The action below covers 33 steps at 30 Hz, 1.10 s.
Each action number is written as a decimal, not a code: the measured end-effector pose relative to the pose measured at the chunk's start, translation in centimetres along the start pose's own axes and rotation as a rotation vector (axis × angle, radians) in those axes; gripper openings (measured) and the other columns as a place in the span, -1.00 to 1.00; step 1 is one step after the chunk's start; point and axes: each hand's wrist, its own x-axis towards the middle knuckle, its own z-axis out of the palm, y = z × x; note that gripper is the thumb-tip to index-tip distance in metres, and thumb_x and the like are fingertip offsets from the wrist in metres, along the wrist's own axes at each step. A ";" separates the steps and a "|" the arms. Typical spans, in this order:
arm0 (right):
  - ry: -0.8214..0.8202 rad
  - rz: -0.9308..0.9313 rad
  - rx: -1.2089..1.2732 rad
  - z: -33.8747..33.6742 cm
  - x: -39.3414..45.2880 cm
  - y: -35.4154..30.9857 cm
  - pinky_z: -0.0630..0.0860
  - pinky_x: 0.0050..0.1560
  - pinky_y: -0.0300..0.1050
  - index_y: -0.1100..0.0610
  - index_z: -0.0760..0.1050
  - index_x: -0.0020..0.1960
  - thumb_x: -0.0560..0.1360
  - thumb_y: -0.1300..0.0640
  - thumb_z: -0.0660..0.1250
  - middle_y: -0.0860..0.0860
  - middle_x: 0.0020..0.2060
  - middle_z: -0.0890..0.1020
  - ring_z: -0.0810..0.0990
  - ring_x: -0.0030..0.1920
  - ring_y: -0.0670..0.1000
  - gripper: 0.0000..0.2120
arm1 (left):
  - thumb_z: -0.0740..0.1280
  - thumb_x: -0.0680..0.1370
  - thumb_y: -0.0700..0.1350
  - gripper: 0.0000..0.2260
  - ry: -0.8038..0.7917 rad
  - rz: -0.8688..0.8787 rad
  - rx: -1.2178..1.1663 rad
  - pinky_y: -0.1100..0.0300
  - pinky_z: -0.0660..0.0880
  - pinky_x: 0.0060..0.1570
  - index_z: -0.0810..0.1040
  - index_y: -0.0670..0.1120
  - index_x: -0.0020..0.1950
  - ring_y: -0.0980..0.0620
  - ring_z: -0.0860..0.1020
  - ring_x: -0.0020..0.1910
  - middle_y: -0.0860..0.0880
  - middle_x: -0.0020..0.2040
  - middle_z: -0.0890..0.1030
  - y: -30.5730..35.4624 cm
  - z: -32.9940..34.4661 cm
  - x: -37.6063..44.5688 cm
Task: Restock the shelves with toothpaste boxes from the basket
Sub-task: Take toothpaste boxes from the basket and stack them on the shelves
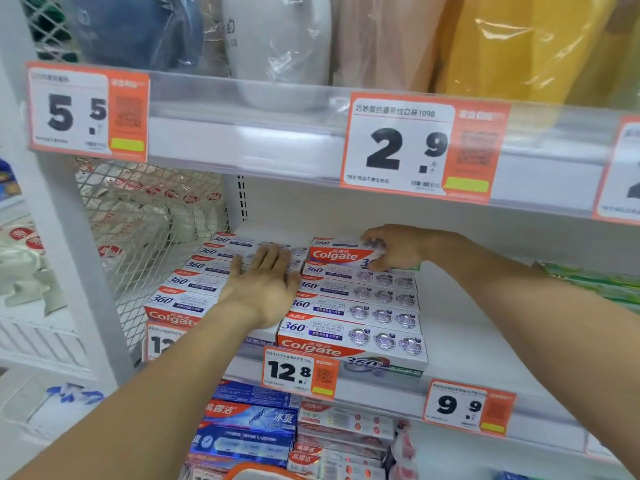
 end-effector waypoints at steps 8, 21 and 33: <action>-0.014 -0.029 0.160 0.3 -0.4 -0.4 0.46 0.21 -0.11 0.04 0.41 0.41 0.52 0.07 0.46 -0.03 0.22 0.60 0.57 0.16 0.02 -0.51 | -0.17 0.68 0.13 -0.44 -0.008 -0.041 0.022 -0.20 -0.24 0.54 -0.16 -0.03 0.64 0.01 -0.25 0.61 -0.02 0.65 -0.18 0.4 0.0 0.0; -0.109 0.054 0.208 1.6 -0.1 -0.7 0.29 0.41 -0.10 0.01 0.31 0.53 0.62 0.03 0.30 -0.01 0.44 0.44 0.42 0.38 0.04 -0.50 | -0.18 0.68 0.12 -0.46 -0.001 0.015 0.010 -0.09 -0.20 0.57 -0.14 -0.02 0.65 0.08 -0.21 0.61 0.03 0.65 -0.16 0.1 -0.1 -0.2; 0.157 -0.164 0.173 -0.7 -3.3 1.6 0.44 0.27 -0.11 -0.04 0.41 0.44 0.59 -0.11 0.32 -0.08 0.28 0.58 0.54 0.22 -0.07 -0.55 | -0.17 0.69 0.10 -0.50 0.020 0.051 0.004 -0.14 -0.19 0.57 -0.17 0.11 0.64 0.05 -0.18 0.62 0.10 0.65 -0.16 0.1 0.0 -0.2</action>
